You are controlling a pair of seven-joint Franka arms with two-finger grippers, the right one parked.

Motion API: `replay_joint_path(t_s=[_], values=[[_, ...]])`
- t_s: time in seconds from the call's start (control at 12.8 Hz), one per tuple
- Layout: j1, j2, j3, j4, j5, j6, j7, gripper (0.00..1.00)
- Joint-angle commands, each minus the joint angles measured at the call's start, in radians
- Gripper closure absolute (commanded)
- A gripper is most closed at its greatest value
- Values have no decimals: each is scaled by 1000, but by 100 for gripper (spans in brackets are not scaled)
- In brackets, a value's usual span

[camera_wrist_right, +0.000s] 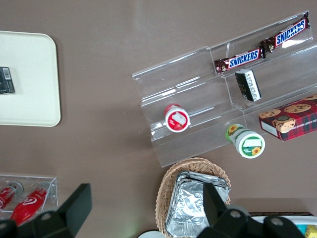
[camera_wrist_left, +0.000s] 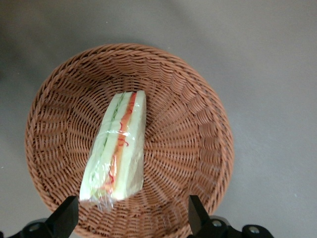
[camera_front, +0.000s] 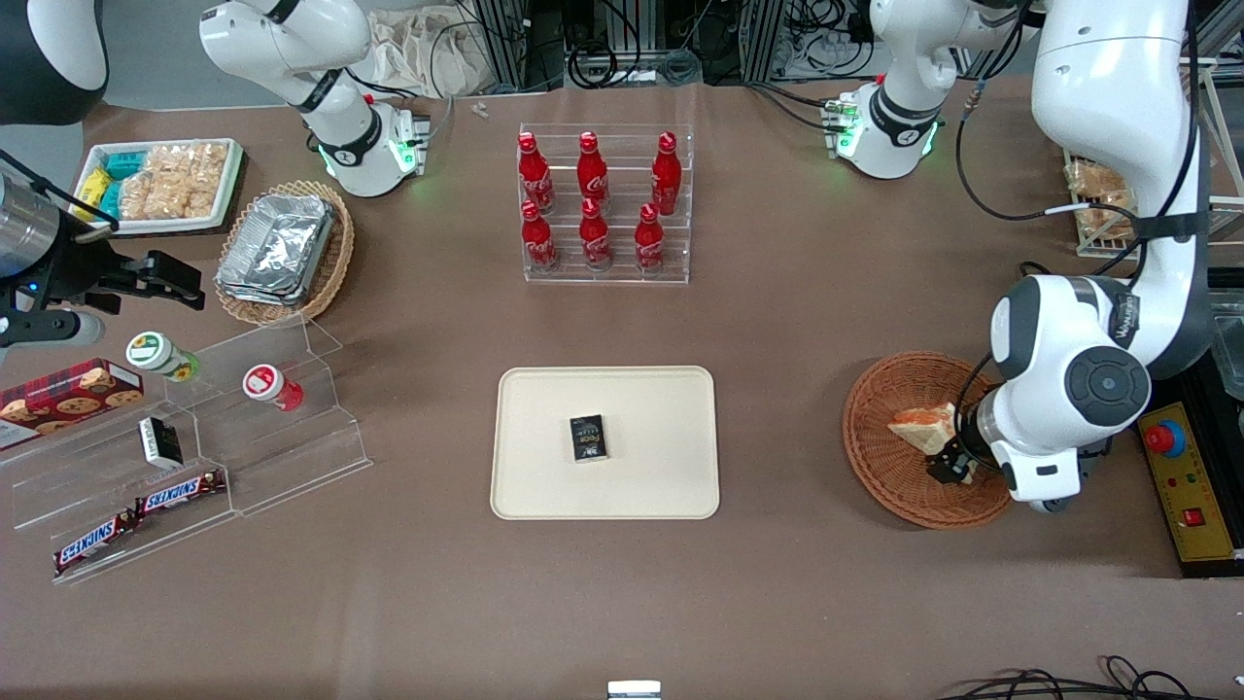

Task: Place sandwich from basket to tray
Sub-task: 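Lower the left gripper onto the wrapped sandwich in the wicker basket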

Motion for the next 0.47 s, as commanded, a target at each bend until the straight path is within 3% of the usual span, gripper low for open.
replay_joint_path(t_s=[0.0, 0.39], values=[[10, -29, 1, -91, 10, 73, -25, 0], [15, -30, 3, -185, 9, 159, -25, 0]])
